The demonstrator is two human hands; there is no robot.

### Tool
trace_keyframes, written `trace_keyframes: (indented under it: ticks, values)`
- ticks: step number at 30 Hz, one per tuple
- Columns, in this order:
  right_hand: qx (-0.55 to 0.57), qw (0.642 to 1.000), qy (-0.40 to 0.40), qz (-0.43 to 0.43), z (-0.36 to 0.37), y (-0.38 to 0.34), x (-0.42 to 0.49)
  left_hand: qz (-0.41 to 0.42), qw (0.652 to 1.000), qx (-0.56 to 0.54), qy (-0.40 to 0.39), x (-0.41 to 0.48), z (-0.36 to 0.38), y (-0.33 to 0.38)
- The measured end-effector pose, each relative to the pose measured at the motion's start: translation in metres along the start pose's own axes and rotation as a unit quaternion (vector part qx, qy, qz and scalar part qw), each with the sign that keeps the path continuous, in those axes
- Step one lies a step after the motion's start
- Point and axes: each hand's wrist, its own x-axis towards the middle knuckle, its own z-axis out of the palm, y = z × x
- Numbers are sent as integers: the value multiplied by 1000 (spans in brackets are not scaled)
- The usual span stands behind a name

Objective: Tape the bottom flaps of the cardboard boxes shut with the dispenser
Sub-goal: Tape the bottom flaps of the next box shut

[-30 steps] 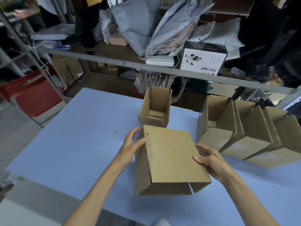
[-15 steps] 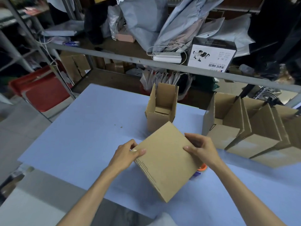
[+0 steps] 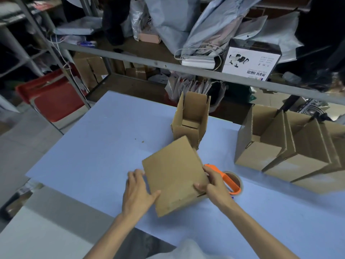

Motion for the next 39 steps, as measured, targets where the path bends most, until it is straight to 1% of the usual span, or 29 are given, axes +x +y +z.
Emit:
trace_keyframes:
  ticks: [1, 2, 3, 4, 5, 6, 7, 8, 10, 11, 12, 13, 14, 15, 16, 18, 20, 21, 23, 26, 28, 30, 32, 35, 37, 39]
  values:
    - [-33, 999, -36, -11, -5, -3, 5, 76, 997, 27, 16, 4, -2, 6]
    - [-53, 996, -76, -18, -9, -9, 10, 158, 987, 39, 3, 10, -3, 16]
    - [-81, 990, -112, -23, -12, -15, 16, 234, 971, 45, -26, 17, -2, 29]
    - [-118, 983, -140, -32, -14, -21, 22, 292, 953, 60, -58, 26, 1, 44]
    - [-170, 972, -154, -46, -15, -26, 28, 324, 939, 78, -83, 35, 5, 58]
    - [-214, 962, -155, -63, -15, -28, 34, 333, 933, 87, -102, 45, 9, 69]
    - [-248, 956, -139, -75, -14, -30, 39, 330, 933, 88, -114, 54, 12, 77]
    - [-266, 955, -106, -78, -12, -28, 43, 323, 935, 92, -117, 64, 15, 84]
    - [-292, 953, 16, -78, -7, -20, 43, 291, 941, 127, -119, 80, 21, 92]
    - [-300, 946, 87, -82, -4, -13, 40, 256, 947, 147, -128, 88, 24, 94]
    - [-288, 944, 141, -75, -2, -5, 36, 208, 956, 156, -138, 95, 25, 94]
    - [-253, 951, 171, -54, 1, 2, 32, 158, 965, 152, -144, 100, 27, 94]
    - [-200, 962, 182, -27, 5, 8, 28, 115, 972, 141, -149, 104, 29, 92]
    - [-149, 973, 177, -4, 9, 12, 25, 90, 975, 136, -154, 107, 30, 91]
    - [-117, 979, 164, 9, 13, 17, 24, 86, 974, 137, -159, 108, 31, 91]
    - [-109, 980, 165, 0, 19, 24, 24, 143, 970, 114, -159, 109, 33, 93]
    - [-94, 977, 193, -4, 24, 24, 27, 213, 959, 58, -175, 107, 34, 97]
    - [-83, 976, 202, 1, 26, 23, 29, 227, 955, 44, -183, 106, 35, 100]
    - [-79, 975, 207, 25, 29, 18, 35, 222, 957, 40, -184, 108, 40, 101]
    - [-115, 964, 227, 72, 36, 18, 38, 185, 968, 15, -170, 112, 48, 103]
    - [-125, 955, 254, 92, 39, 20, 31, 181, 970, 4, -161, 114, 52, 104]
    - [-122, 949, 263, 121, 40, 27, 17, 180, 972, 2, -150, 115, 55, 104]
    - [-129, 948, 254, 142, 41, 34, -1, 190, 972, -2, -137, 115, 60, 103]
    - [-135, 950, 246, 138, 41, 41, -19, 214, 968, -1, -128, 113, 64, 108]
    - [-131, 961, 208, 127, 36, 40, -20, 216, 970, 5, -109, 109, 65, 113]
    - [-91, 976, 161, 117, 24, 35, -16, 200, 978, 21, -63, 102, 65, 114]
